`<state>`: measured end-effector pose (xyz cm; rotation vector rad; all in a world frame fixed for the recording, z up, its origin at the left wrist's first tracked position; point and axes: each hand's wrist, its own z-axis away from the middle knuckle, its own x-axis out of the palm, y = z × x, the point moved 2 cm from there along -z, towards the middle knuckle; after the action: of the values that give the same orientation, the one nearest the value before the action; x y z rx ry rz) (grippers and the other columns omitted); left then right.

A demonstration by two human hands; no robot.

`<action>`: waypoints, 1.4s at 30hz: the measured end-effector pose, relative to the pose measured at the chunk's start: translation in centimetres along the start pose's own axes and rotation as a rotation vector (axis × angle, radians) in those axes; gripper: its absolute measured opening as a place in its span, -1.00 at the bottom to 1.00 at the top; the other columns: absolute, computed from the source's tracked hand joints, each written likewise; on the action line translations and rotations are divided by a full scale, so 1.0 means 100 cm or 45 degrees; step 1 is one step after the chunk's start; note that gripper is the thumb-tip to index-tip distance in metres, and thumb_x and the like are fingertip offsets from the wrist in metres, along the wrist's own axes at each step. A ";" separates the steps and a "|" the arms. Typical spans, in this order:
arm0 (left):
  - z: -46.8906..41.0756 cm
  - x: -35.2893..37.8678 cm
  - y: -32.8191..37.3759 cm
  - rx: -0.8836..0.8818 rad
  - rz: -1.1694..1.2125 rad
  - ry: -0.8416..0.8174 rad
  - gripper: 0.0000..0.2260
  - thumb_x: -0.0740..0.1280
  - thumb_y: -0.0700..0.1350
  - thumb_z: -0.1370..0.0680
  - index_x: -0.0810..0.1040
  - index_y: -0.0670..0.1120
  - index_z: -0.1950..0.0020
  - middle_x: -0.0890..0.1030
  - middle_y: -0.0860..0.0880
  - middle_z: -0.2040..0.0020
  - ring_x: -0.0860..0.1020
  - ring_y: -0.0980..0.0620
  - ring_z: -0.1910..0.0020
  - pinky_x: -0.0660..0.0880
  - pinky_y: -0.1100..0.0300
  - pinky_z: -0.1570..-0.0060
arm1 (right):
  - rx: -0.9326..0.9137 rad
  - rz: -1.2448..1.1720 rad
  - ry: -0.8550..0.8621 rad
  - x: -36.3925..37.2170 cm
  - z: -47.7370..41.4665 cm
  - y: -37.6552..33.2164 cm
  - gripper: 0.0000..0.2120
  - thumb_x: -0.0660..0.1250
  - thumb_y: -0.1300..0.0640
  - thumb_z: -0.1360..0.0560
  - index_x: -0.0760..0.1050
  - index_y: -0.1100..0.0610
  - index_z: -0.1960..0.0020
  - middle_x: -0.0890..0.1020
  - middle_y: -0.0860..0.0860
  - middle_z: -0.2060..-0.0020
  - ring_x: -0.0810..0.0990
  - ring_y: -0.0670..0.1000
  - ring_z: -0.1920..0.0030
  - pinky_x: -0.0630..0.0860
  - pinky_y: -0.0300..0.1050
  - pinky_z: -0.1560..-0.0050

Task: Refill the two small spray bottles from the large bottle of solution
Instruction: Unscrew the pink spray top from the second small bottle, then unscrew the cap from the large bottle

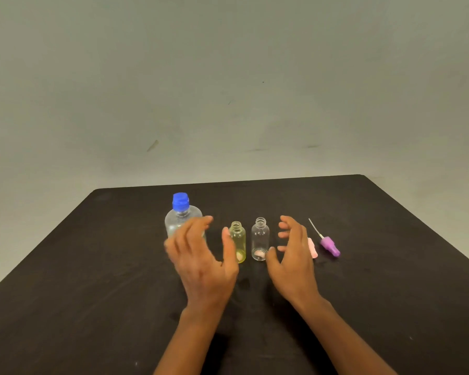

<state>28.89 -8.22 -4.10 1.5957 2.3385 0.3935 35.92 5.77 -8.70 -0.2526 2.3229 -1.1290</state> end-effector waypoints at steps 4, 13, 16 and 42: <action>-0.009 -0.007 -0.027 -0.359 -0.116 -0.114 -0.26 0.43 0.19 -0.37 0.26 -0.18 -0.38 0.35 -0.19 -0.29 0.27 -0.16 -0.29 0.15 0.09 -0.30 | -0.085 -0.108 0.170 -0.004 -0.003 -0.008 -0.49 0.33 0.40 -0.41 0.35 0.14 -0.31 0.43 -0.05 -0.12 0.44 -0.21 -0.09 0.49 -0.34 0.01; 0.001 -0.002 -0.058 -1.047 0.222 -0.515 -0.20 0.58 0.03 -0.27 0.25 0.01 -0.40 0.48 0.08 -0.18 0.47 0.02 -0.18 0.40 0.13 -0.10 | -0.208 -0.269 0.102 -0.003 -0.016 -0.055 -0.66 0.29 0.37 -0.46 0.44 0.09 -0.17 0.51 -0.04 -0.07 0.53 -0.12 0.00 0.49 -0.35 0.09; 0.002 -0.002 -0.058 -1.117 0.233 -0.509 -0.44 0.59 0.02 -0.27 0.39 0.06 -0.16 0.49 0.20 0.10 0.52 0.04 0.02 0.41 0.15 0.03 | -0.242 -0.189 -0.096 0.009 -0.025 -0.076 -0.73 0.32 0.25 -0.49 0.46 0.07 -0.17 0.52 -0.04 -0.04 0.54 -0.13 0.05 0.52 -0.29 0.10; -0.006 -0.012 -0.045 -0.748 0.090 -0.312 -0.40 0.56 0.14 -0.22 0.49 0.03 -0.20 0.59 0.10 0.00 0.56 0.01 -0.01 0.50 0.05 0.00 | -0.261 -0.101 -0.886 0.008 -0.066 -0.164 -0.69 0.32 0.31 -0.49 0.53 0.01 -0.15 0.61 -0.07 -0.10 0.57 -0.09 -0.11 0.51 -0.16 -0.17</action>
<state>25.26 -10.97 -5.18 1.3450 1.7651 0.7679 30.58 -0.45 6.93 -0.6963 1.8025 -0.6800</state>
